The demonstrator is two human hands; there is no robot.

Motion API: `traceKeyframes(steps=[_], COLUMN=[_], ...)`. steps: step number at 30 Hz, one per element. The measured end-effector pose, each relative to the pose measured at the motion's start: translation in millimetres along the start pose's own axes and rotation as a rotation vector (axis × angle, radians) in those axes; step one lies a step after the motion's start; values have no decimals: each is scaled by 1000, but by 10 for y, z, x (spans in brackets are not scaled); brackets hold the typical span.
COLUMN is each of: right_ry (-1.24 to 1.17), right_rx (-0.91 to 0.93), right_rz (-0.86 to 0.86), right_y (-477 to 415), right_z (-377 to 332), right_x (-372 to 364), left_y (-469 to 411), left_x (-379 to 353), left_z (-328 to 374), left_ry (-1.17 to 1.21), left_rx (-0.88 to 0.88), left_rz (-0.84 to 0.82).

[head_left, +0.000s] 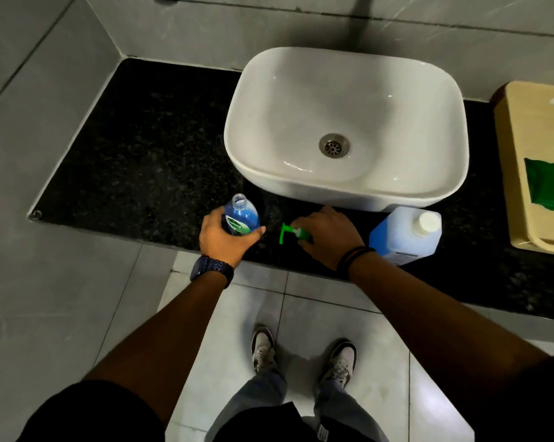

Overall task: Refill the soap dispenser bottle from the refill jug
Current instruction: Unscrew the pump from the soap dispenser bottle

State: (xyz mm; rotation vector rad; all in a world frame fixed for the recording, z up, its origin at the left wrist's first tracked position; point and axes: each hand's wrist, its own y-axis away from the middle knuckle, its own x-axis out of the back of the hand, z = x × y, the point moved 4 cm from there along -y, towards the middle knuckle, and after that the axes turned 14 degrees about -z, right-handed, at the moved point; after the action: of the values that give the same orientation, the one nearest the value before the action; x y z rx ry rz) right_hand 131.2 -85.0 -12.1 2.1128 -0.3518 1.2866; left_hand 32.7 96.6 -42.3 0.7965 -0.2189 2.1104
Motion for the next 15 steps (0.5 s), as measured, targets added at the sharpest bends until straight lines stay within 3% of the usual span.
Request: traceKeyframes(steps=[15], right_ry=[-37], right_rx=[-116], right_rz=[30], right_y=[-309], right_z=[131], right_x=[-430], left_y=[-32], left_x=[-39], left_z=[-113], left_ry=[10], left_rx=[-149], left_rz=[-35])
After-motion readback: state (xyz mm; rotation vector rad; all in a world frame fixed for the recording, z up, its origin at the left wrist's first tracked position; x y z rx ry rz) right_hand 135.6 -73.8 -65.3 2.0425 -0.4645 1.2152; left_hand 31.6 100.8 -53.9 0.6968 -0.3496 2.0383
